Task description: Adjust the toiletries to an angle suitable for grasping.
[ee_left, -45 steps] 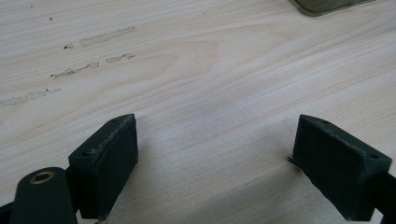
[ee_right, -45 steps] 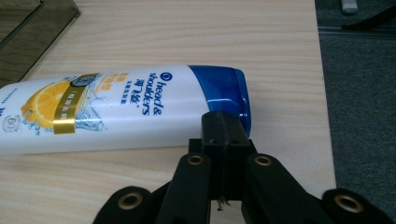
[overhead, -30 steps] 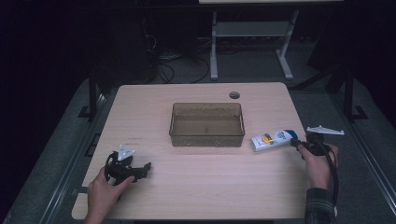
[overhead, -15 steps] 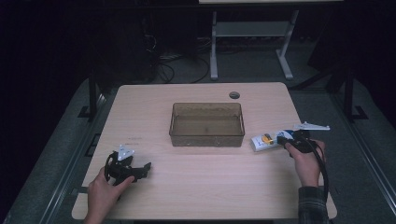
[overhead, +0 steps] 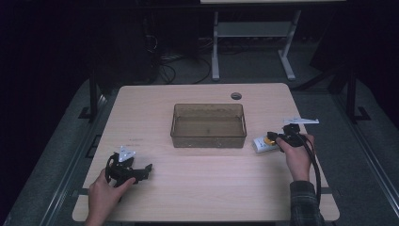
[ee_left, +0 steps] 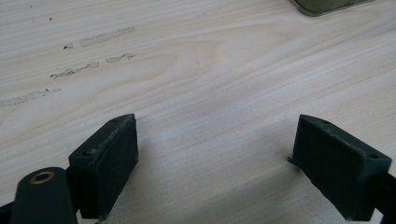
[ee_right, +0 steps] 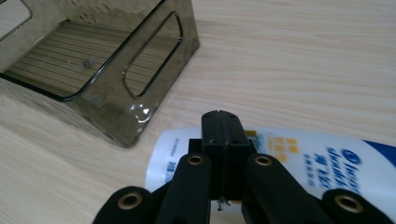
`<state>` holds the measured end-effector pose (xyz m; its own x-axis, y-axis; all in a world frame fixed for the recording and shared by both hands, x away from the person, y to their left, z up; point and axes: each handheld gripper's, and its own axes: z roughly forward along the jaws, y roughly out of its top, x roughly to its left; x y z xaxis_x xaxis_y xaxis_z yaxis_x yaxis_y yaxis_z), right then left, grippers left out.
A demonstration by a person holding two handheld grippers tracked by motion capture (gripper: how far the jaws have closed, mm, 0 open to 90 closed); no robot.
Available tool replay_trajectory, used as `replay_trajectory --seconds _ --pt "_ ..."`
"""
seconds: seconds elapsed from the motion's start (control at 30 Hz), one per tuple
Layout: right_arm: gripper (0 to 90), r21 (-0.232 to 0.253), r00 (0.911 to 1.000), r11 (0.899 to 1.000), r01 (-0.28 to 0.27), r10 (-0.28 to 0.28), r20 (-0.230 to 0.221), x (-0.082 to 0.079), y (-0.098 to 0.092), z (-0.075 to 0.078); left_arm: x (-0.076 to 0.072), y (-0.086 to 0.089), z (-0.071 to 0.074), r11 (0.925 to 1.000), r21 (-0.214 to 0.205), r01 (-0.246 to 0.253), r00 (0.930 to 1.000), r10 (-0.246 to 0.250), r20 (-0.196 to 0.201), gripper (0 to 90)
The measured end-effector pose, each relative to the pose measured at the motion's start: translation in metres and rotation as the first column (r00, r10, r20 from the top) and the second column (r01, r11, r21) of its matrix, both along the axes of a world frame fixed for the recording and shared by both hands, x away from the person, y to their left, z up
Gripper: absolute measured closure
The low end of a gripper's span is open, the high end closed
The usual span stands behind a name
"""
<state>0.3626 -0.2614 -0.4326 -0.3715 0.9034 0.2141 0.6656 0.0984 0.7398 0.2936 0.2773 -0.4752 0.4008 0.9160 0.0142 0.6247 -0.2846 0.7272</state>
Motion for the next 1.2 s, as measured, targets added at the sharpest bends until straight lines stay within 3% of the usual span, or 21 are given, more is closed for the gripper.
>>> replay_trajectory --seconds 0.63,1.2 --pt "90.0 -0.044 0.9974 0.998 -0.049 0.047 -0.054 0.031 0.030 -0.011 0.000 0.000 0.000 1.0000 0.005 0.004 1.0000 -0.004 -0.004 13.0" --pt "90.0 -0.062 0.9936 0.995 -0.077 0.072 -0.087 0.037 0.042 -0.019 0.000 0.000 0.000 1.0000 0.004 0.004 1.0000 -0.004 -0.003 13.0"
